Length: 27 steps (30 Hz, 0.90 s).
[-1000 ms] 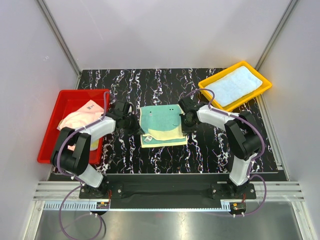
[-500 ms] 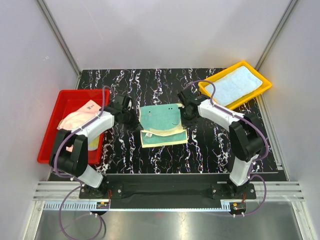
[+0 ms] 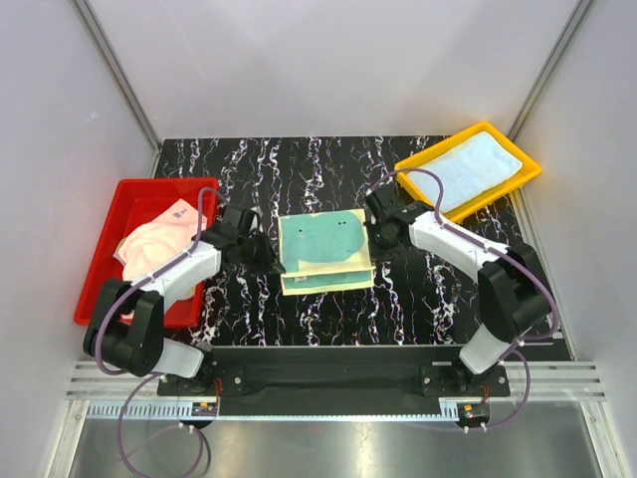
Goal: Fold and stack the towels
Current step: Fold the towel
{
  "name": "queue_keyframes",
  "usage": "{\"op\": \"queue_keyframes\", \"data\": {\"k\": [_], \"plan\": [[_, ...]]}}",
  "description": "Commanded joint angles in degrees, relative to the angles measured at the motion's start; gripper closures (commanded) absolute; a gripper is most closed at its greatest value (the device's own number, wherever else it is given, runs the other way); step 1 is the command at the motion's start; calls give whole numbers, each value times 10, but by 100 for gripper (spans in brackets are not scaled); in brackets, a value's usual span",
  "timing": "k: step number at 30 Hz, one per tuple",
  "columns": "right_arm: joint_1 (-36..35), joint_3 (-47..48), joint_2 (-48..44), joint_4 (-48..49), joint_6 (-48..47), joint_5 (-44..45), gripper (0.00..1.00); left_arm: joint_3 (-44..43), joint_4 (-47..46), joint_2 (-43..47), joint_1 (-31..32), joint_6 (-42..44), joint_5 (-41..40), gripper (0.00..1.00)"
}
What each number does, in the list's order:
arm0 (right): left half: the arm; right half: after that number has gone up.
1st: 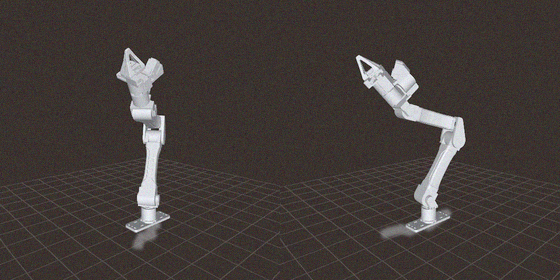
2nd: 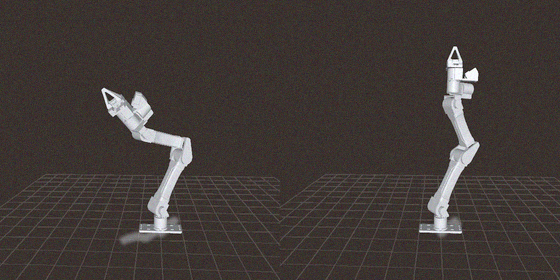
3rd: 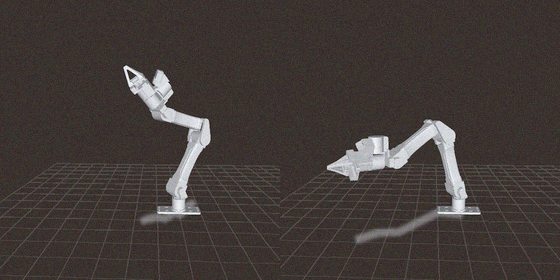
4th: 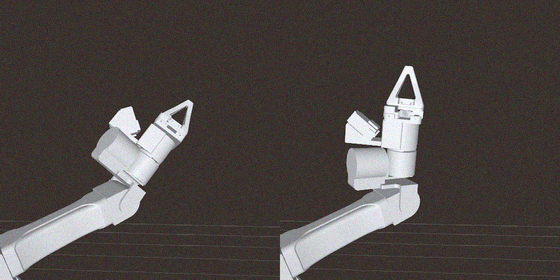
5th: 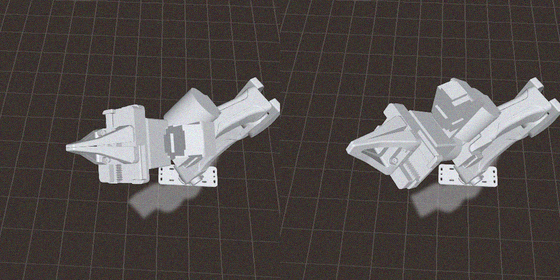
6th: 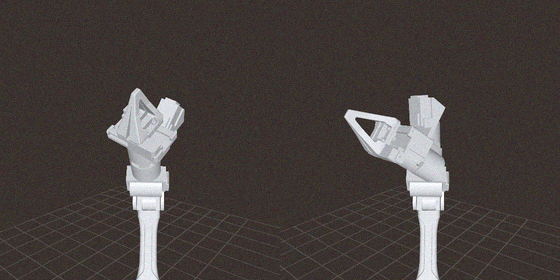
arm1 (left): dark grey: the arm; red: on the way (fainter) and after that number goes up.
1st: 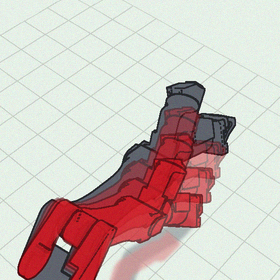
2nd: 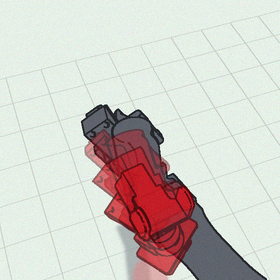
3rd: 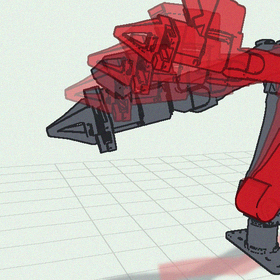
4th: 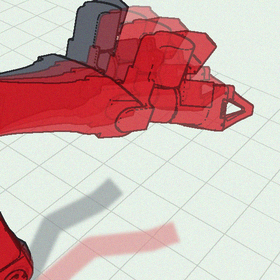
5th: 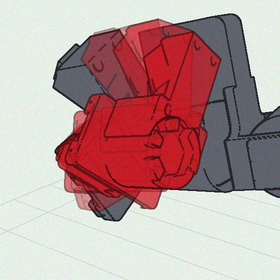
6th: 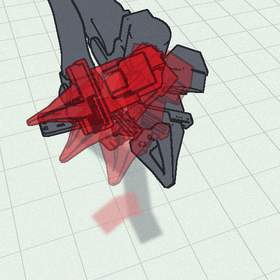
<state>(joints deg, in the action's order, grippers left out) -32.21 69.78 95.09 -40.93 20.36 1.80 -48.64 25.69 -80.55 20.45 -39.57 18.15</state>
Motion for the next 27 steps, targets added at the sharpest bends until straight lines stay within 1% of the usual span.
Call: {"op": "queue_keyframes", "data": {"k": [1, 2, 8, 15, 20, 21, 24, 27], "plan": [[-3, -53, -18, 58, 5, -40, 100, 54, -85, 14, 11, -22, 42, 100], [-3, -64, -11, 83, 5, -48, 100, 60, -93, 8, 14, -27, 44, 100], [-2, -106, 6, 117, 12, -40, 100, 96, -125, -15, 29, -30, 38, 100], [-3, -105, 3, 118, 13, -44, 100, 98, -122, -20, 32, -26, 38, 100], [-4, -60, -17, 53, 13, -22, 100, 51, -44, 3, 32, -13, 8, 100], [-2, -56, -24, 47, 14, -22, 100, 46, -35, 22, 31, -14, 4, 100], [-2, -77, -55, 45, 20, -22, 100, 56, -32, 65, 35, -24, 0, 100], [-2, -112, -71, 71, 29, -25, 100, 88, -51, 74, 37, -27, 4, 100]]}}
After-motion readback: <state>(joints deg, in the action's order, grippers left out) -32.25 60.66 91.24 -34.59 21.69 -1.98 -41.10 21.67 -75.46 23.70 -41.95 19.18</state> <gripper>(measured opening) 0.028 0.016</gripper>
